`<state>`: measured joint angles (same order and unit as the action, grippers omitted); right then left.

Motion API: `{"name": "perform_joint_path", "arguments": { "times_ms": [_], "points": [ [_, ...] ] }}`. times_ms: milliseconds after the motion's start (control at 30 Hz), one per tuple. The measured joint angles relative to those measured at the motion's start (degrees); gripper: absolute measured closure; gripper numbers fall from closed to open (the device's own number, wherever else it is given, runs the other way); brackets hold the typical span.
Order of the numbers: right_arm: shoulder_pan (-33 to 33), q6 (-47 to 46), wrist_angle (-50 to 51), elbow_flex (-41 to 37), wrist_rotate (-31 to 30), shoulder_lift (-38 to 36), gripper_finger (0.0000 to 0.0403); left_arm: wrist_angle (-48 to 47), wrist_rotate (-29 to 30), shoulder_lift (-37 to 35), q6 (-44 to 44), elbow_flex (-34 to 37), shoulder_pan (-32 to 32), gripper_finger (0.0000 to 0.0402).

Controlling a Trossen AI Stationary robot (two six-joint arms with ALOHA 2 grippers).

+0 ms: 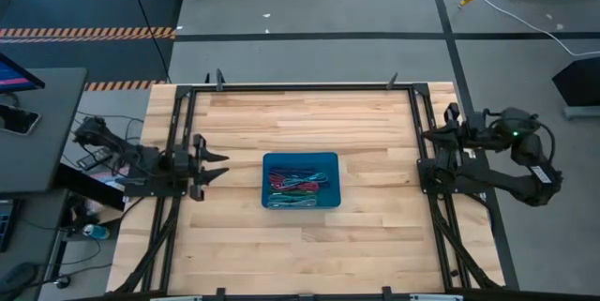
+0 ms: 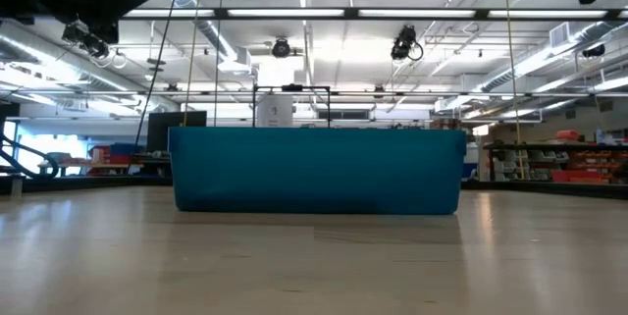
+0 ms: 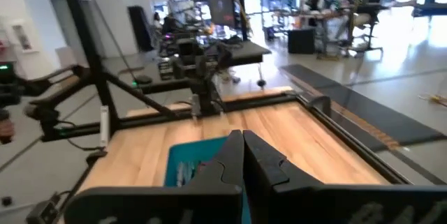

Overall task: Pick and place USB-C Cables
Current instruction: Return to Home Position

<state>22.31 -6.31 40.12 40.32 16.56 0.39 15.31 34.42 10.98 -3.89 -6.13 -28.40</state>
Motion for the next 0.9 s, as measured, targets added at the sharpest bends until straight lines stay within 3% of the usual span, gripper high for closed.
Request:
{"name": "perform_joint_path", "arguments": {
  "times_ms": [167, 467, 667, 900],
  "points": [
    [0.1, 0.0, -0.2, -0.9, -3.2, 0.1, 0.0399, 7.3, 0.1, -0.4, 1.3, 5.5, 0.0, 0.0251],
    [0.2, -1.7, -4.6, -3.8, -3.6, 0.1, 0.0399, 5.9, 2.3, -0.5, 3.0, 5.6, 0.1, 0.0251],
    [0.2, -2.6, -31.8, -19.7, -0.4, 0.1, 0.0399, 5.9, 2.6, -0.5, 3.2, 5.6, 0.1, 0.0251],
    [-1.1, -11.7, -51.8, -35.4, -0.4, 0.1, 0.0399, 6.1, 2.6, -0.5, 4.0, 5.6, 0.1, 0.0251]
  ]
}}
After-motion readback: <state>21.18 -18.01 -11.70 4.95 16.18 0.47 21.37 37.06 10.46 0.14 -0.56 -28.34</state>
